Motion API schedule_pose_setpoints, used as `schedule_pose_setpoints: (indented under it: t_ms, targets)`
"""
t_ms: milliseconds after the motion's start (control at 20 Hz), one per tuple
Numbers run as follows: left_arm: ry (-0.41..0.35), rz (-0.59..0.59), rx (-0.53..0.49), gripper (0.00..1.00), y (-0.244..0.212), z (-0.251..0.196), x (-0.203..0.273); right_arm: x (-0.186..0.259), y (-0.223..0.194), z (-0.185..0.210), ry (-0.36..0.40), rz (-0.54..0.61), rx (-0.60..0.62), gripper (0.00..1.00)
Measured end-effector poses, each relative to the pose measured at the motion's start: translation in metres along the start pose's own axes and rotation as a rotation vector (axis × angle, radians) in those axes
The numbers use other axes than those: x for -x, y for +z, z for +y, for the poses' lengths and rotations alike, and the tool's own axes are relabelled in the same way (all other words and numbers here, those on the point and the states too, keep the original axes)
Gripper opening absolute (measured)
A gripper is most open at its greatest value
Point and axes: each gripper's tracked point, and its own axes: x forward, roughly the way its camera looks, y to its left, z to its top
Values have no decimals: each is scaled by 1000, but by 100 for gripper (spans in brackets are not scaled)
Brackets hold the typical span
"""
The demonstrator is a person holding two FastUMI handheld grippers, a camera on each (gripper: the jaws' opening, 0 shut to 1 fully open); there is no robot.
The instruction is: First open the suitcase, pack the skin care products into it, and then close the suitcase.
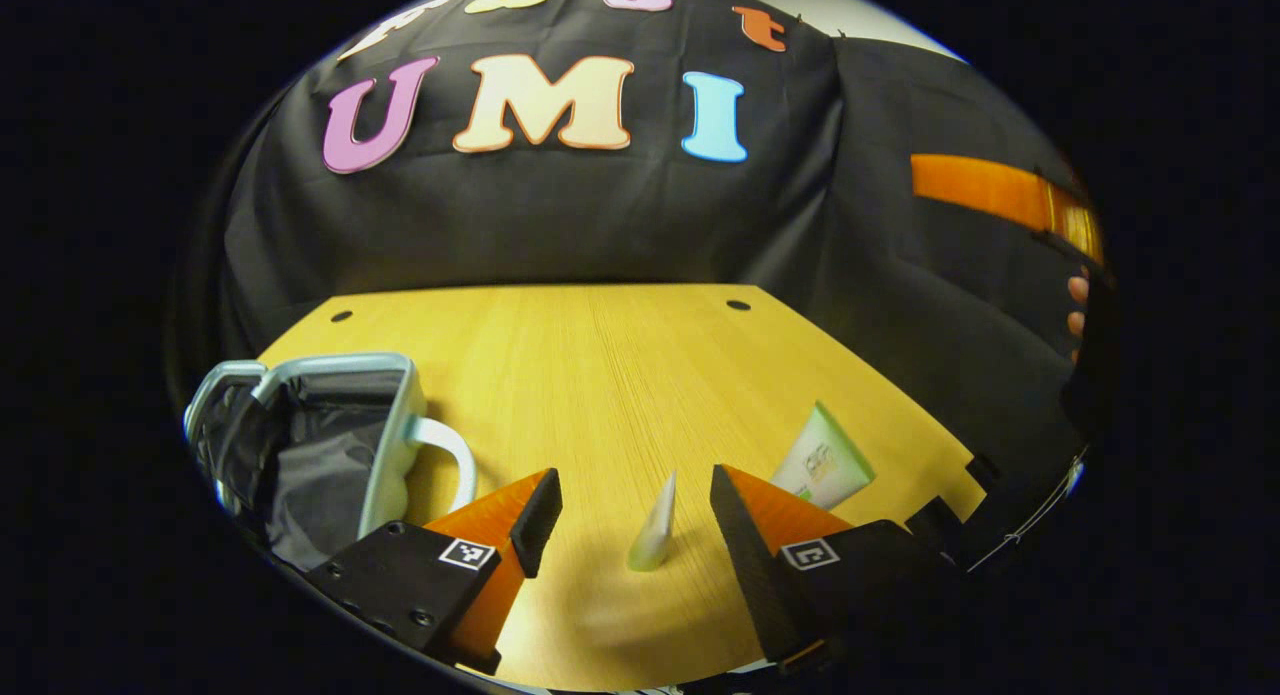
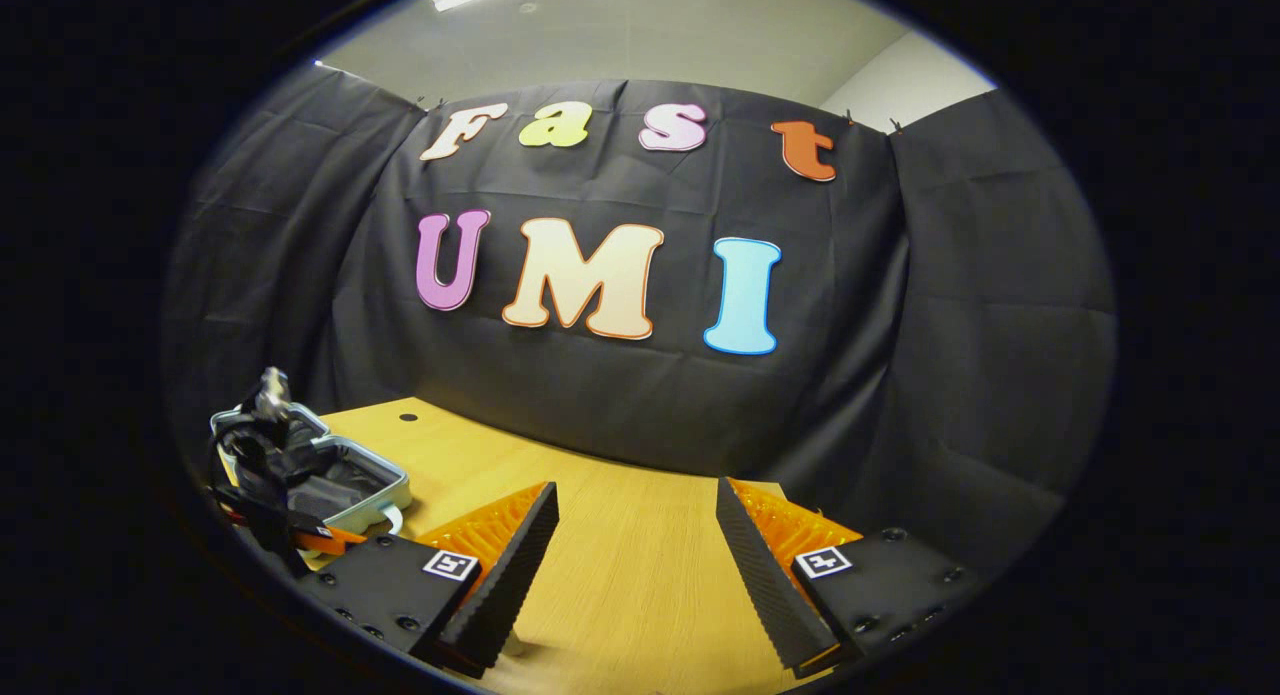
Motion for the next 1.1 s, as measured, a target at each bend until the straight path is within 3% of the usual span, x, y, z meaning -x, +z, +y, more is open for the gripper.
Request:
schedule_pose_setpoints:
  t_ms: [50,200,250,300,350,400,450,550,650,1100]
  targets:
    - [-7,15,10,82,-9,-3,-5,2,-3,2,5,6,3,99]
    - [-19,46,29,79,-27,-7,-15,8,-18,10,23,34,1,99]
    - [-20,56,32,68,-33,-8,-19,8,-23,13,30,43,1,99]
    - [-19,59,32,65,-36,-8,-21,9,-26,16,37,49,1,99]
    - [-19,62,32,50,-38,-7,-23,11,-29,19,44,54,3,99]
    - [-16,64,33,51,-40,-6,-26,13,-32,22,52,55,2,99]
    - [-16,67,37,27,-42,-4,-28,14,-33,26,60,53,2,100]
    - [-44,71,64,17,-38,-8,-28,16,-41,34,84,52,-1,100]
    - [-38,69,71,11,-30,-1,-24,17,-52,45,112,59,1,99]
    - [65,1,42,10,45,42,28,14,-124,99,231,153,-16,99]
